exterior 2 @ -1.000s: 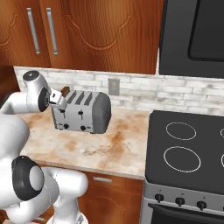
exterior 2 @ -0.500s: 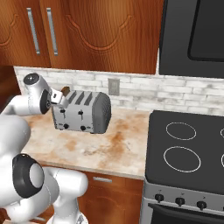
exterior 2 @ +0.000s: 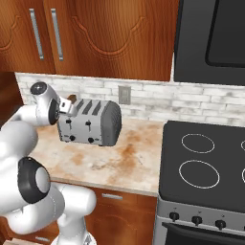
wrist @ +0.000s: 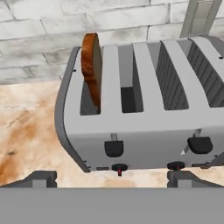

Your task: Start the toaster. Once the lever pops up, take the bread to the plate on the dining counter.

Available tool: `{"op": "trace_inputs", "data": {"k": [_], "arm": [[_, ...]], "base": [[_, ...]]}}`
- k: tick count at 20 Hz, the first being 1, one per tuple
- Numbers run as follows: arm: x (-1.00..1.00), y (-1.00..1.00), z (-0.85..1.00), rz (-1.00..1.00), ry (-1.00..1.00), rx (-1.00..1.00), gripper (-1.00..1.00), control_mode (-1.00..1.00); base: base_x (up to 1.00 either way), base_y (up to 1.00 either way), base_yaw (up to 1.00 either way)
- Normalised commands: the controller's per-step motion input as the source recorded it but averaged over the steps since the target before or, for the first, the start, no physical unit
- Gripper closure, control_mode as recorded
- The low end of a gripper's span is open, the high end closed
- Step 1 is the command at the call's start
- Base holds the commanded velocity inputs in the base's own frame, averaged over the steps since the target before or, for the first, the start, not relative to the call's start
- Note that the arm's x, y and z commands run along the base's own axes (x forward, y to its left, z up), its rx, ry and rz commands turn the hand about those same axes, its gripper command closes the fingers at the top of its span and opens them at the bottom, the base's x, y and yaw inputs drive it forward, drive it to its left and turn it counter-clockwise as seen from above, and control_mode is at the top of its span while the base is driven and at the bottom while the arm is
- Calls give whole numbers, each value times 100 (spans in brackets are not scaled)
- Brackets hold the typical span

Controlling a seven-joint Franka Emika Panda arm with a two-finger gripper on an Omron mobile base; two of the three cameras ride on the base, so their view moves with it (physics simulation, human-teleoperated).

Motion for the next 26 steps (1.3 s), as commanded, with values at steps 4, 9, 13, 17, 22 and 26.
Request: {"op": "trace_inputs", "data": {"k": [4, 9, 13, 17, 22, 26], "arm": [[30, 0, -2, 0, 0, 0, -100, -100], [19, 3, -16, 0, 0, 0, -100, -100], [0, 1, -20, 0, 0, 0, -100, -100], [0, 9, -23, 0, 0, 0, -100, -100], [4, 25, -22, 0, 0, 0, -100, -100], [9, 17, -14, 0, 0, 0, -100, -100]], "base": [[0, 0, 0], [0, 0, 0], [0, 0, 0], [0, 0, 0], [0, 0, 0], [0, 0, 0]]}}
